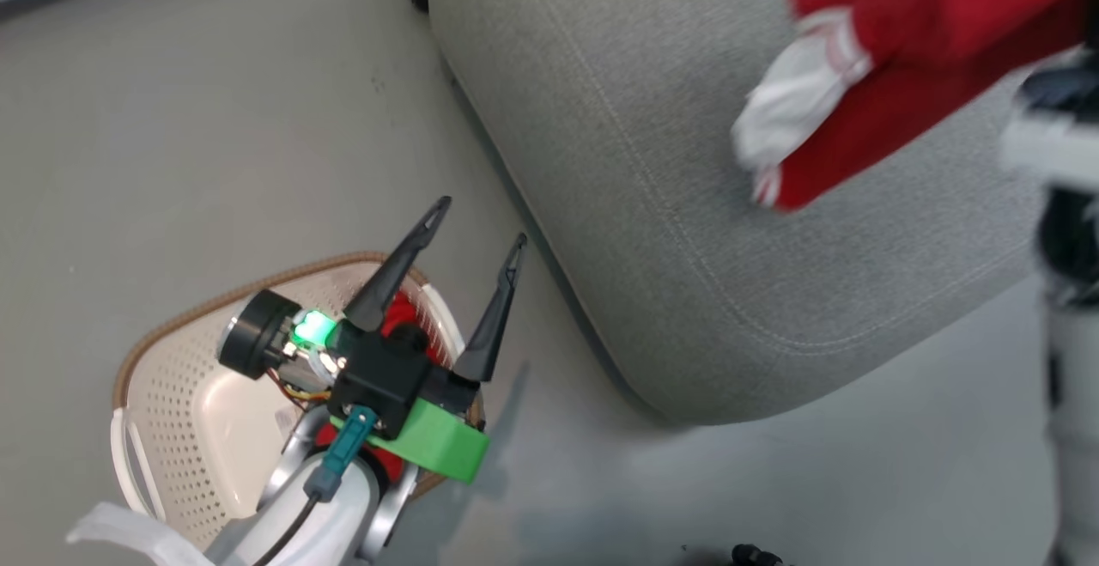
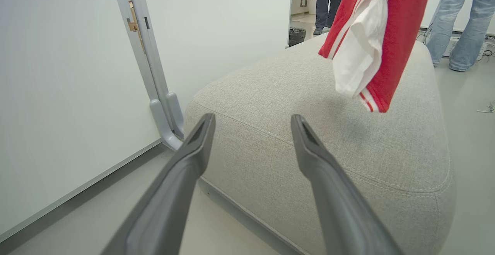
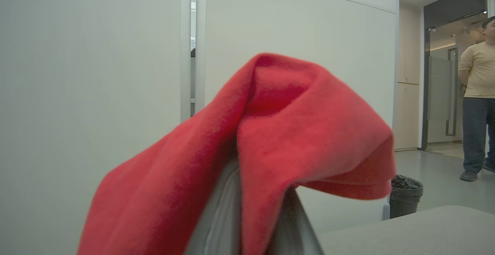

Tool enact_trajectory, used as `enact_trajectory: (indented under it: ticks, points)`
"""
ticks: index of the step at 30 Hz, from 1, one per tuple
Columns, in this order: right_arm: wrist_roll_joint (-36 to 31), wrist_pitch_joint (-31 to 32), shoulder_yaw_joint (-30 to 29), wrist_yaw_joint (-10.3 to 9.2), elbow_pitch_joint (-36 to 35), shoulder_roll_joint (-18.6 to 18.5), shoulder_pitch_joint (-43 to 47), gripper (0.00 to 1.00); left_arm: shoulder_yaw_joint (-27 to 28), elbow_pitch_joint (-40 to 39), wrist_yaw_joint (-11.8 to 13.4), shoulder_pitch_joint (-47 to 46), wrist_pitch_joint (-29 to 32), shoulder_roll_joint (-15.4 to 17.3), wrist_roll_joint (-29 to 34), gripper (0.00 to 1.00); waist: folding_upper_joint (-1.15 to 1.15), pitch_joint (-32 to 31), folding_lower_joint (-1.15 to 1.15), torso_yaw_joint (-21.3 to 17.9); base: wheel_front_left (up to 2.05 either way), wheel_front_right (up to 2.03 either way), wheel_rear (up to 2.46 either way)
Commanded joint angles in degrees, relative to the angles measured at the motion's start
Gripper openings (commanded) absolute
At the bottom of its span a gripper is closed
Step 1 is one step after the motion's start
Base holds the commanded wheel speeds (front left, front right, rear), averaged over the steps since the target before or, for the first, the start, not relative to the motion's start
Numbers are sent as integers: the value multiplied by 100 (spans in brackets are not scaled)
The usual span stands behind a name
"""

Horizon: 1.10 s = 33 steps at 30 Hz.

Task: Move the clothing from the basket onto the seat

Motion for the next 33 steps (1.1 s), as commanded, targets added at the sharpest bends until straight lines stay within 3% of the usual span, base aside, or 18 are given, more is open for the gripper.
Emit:
enact_trajectory:
  ticks: [1,8,12,16,17,18,19,20,21,28,33]
  points:
    - [-20,-16,-123,-7,192,-220,-387,0,49,-52,11,-124,18,63,40,100,-1,564,0,388,0,0,0]
    - [-25,-17,-284,-6,1845,-1264,-2035,0,62,-150,-49,-416,-28,180,155,100,-1,1188,0,761,0,0,0]
    - [-74,-10,-130,-6,2931,-1537,-2453,0,69,-77,-47,-565,-123,96,130,100,-1,1404,0,918,0,0,0]
    - [-134,-10,-88,-7,3971,-1491,-2565,0,49,44,-57,-682,-219,1,101,100,-1,1473,0,1024,0,0,0]
    - [-101,-10,-104,-6,4218,-1422,-2557,9,51,95,-49,-709,-241,-26,84,100,-1,1461,0,1049,0,0,0]
    - [-45,-10,-152,-6,4420,-1397,-2548,9,55,129,-36,-728,-287,-43,82,100,-1,1439,0,1070,0,0,0]
    - [-17,-10,-207,-7,4632,-1396,-2503,45,50,164,-29,-752,-326,-56,98,100,-1,1404,0,1101,0,0,0]
    - [-38,-10,-248,-7,4772,-1398,-2446,68,33,196,-28,-772,-364,-55,142,100,-1,1366,0,1131,0,0,0]
    - [-104,-10,-301,-7,4904,-1403,-2370,100,22,257,-17,-757,-405,-57,170,100,-1,1311,0,1168,0,0,0]
    - [-559,-10,-474,-7,4650,-1261,-1445,100,114,881,129,-497,-581,-238,39,100,-1,698,0,1344,0,0,0]
    - [-638,-10,-442,-6,3941,-783,-333,100,440,1207,218,-132,-619,-503,-275,100,-1,-15,0,1521,0,0,0]
